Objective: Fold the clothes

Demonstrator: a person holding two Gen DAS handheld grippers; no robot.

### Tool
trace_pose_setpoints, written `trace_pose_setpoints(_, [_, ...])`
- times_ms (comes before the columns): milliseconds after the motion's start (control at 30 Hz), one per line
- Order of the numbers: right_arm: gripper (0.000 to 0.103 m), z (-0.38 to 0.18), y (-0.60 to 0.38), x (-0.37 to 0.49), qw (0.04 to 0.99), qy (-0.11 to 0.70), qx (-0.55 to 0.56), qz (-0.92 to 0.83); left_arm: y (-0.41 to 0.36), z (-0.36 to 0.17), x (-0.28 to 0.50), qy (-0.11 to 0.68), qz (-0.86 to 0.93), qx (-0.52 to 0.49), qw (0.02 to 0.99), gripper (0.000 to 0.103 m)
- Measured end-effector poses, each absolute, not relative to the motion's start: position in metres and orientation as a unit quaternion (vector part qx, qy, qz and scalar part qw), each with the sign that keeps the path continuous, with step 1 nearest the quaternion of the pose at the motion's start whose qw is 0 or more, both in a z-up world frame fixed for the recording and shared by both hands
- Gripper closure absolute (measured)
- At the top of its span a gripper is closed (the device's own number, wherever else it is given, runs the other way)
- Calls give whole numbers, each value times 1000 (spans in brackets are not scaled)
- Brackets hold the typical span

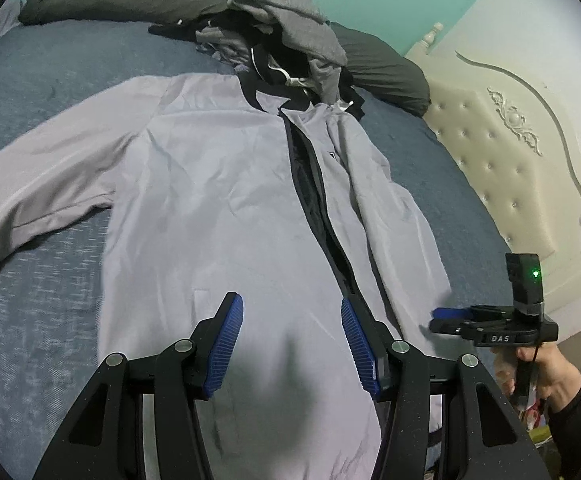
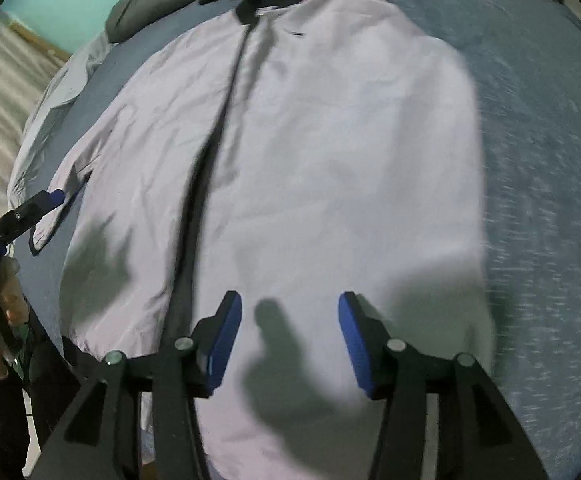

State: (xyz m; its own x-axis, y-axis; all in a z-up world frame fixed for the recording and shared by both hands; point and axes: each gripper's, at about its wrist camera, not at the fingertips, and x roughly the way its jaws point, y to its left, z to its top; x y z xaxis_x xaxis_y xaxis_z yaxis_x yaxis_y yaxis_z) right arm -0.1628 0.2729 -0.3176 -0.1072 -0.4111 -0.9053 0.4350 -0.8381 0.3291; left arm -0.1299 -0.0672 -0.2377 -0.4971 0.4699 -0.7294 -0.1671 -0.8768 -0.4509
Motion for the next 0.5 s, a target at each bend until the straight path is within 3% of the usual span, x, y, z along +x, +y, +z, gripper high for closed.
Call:
trace_pose_setpoints(267, [46,-335,225,-147,249,106,608,-746,-86,-213,-112,-150,862,-454,169,47])
trace_pose_setpoints(333, [49,-338,221,-148,237,118,607,-749,-88,-211,-108,-150,863,-452,169,47])
trace_pose_setpoints(400, [72,-342,219,-148,230,133,605,-751,-91,-208,-105,-149,864,-450,169,47])
trace_pose_setpoints(500, [90,-341,222,-150,242,122,603,-750,-94,-206,-101,-150,865,-448,168,47])
